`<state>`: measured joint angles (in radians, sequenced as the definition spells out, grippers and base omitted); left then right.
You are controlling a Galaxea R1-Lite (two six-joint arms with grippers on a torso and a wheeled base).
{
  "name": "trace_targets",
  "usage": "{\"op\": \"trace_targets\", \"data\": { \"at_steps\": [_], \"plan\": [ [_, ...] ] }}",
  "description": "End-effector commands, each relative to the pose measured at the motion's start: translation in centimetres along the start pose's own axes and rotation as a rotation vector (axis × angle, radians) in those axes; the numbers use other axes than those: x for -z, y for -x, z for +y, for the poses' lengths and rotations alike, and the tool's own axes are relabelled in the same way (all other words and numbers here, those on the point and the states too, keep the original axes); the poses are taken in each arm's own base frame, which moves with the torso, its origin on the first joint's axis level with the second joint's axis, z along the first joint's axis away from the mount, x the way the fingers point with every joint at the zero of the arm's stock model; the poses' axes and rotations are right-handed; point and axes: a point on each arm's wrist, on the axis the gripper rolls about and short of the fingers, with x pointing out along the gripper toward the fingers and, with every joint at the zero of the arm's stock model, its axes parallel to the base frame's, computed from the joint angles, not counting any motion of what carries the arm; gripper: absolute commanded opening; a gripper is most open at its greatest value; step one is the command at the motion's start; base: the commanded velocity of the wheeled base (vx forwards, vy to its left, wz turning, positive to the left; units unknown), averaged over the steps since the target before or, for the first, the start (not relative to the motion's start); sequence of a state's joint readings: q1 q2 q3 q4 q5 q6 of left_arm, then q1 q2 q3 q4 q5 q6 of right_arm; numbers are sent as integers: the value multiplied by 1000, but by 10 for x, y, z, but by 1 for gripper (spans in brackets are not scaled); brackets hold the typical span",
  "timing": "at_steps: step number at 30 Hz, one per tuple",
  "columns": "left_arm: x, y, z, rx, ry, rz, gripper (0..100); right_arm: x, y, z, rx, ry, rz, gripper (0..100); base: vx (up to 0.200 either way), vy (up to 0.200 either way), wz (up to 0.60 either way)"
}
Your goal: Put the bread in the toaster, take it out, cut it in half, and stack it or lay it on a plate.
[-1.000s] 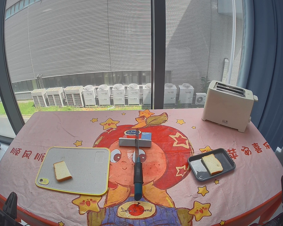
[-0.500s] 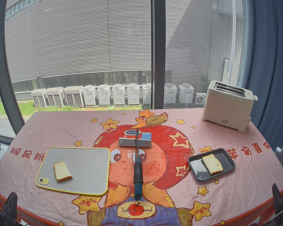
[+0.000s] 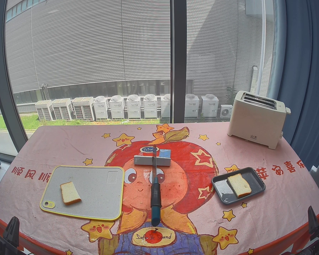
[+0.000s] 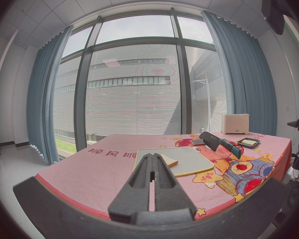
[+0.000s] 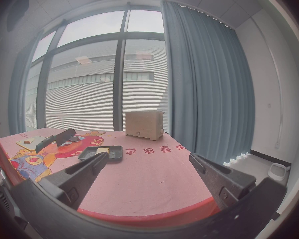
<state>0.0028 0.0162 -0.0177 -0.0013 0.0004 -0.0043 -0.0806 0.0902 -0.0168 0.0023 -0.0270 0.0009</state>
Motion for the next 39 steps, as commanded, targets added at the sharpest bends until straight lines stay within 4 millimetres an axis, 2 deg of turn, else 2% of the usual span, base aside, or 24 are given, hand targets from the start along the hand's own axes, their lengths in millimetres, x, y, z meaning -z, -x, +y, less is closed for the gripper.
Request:
{"op": "trace_targets", "data": {
  "at_steps": [1,10,14,39],
  "plan": [
    [5,0,0,-1,0,1,0,4,-1,0,-14,-20,16,100,0,0,0],
    [5,0,0,0,0,1,0,4,-1,1,-43,13,19,100,0,0,0],
    [5,0,0,-1,0,0,0,6,4,-1,-150,16,-61,100,0,0,0],
    [5,0,0,-1,0,1,0,6,6,-1,-112,3,-76,100,0,0,0]
  ]
}}
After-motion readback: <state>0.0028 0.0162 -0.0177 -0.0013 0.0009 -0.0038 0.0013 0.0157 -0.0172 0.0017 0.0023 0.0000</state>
